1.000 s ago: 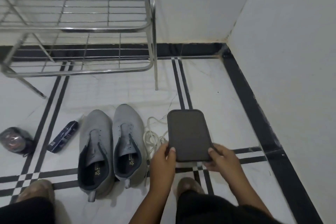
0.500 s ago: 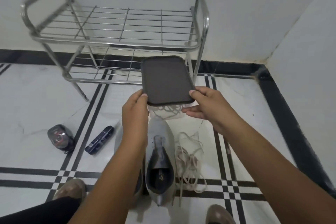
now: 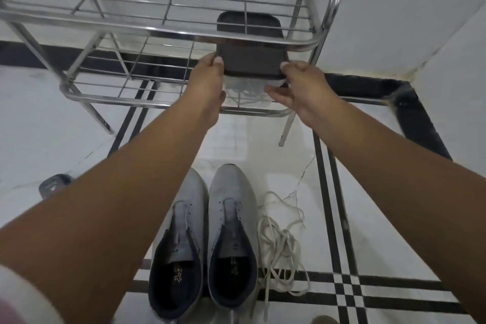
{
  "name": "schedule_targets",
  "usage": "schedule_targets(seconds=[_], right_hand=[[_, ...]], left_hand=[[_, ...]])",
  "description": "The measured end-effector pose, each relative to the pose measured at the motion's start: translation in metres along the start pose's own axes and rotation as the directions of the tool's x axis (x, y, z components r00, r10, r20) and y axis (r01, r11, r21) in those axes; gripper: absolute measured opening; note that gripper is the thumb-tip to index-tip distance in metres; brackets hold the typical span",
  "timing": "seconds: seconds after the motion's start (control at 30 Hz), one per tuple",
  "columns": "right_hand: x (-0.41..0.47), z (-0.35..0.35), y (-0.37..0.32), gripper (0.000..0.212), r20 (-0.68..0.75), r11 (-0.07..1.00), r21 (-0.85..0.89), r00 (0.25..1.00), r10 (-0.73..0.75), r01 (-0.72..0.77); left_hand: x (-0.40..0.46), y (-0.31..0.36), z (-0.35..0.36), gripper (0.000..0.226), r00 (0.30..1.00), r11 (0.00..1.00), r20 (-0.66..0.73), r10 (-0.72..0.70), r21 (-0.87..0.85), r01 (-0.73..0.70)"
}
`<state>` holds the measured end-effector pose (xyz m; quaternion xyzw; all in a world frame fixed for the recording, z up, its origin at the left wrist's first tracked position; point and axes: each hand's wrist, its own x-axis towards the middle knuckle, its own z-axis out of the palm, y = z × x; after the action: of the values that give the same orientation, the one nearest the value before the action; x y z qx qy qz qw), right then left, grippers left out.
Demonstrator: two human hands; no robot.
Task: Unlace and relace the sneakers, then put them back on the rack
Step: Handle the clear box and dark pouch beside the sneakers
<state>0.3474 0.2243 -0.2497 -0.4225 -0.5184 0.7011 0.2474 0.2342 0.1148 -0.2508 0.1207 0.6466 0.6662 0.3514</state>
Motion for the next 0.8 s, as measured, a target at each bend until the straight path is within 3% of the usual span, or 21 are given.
schedule_targets(seconds=[0.17,0.3,0.37,0.4,0.47,0.53,0.63,0.8], right_hand=[[-0.006,0.001,0.004,0.034,-0.063,0.998,-0.048,0.997,-0.042,0.039],[-0.054,-0.029,0.069,0.016,-0.153,0.913,-0.387,0.968,-0.199,0.127],[-0.086,-0.051,0.133,0.016,-0.015,0.746,-0.644,0.971,-0.239,0.173],[-0.104,-0.061,0.167,0.025,0.093,0.620,-0.764,0.981,-0.170,0.180],[-0.139,-0.081,0.231,0.047,0.243,0.260,-0.941,0.967,0.071,0.217],[-0.168,-0.102,0.271,0.063,0.263,0.024,-0.964,0.938,0.227,0.265],[-0.182,-0.144,0.281,0.077,0.295,-0.101,-0.941,0.931,0.217,0.322],[-0.182,-0.227,0.263,0.064,0.062,-0.206,-0.974,0.987,0.146,0.092]], left_hand=[[0.009,-0.012,-0.006,0.027,0.995,0.995,-0.084,0.056,0.086,-0.049],[-0.046,-0.066,-0.033,0.028,0.958,0.887,-0.195,0.209,0.451,-0.101],[-0.090,-0.113,-0.056,0.031,0.952,0.802,-0.194,0.236,0.592,-0.079],[-0.111,-0.137,-0.065,0.034,0.960,0.741,-0.187,0.206,0.671,-0.028],[-0.149,-0.180,-0.075,0.042,0.979,0.455,-0.173,0.105,0.884,0.107],[-0.177,-0.208,-0.077,0.047,0.991,0.230,-0.125,0.049,0.967,0.111],[-0.194,-0.224,-0.078,0.047,0.996,0.107,-0.054,0.065,0.993,0.047],[-0.203,-0.226,-0.078,0.039,0.996,0.061,-0.051,0.072,0.997,0.046]])
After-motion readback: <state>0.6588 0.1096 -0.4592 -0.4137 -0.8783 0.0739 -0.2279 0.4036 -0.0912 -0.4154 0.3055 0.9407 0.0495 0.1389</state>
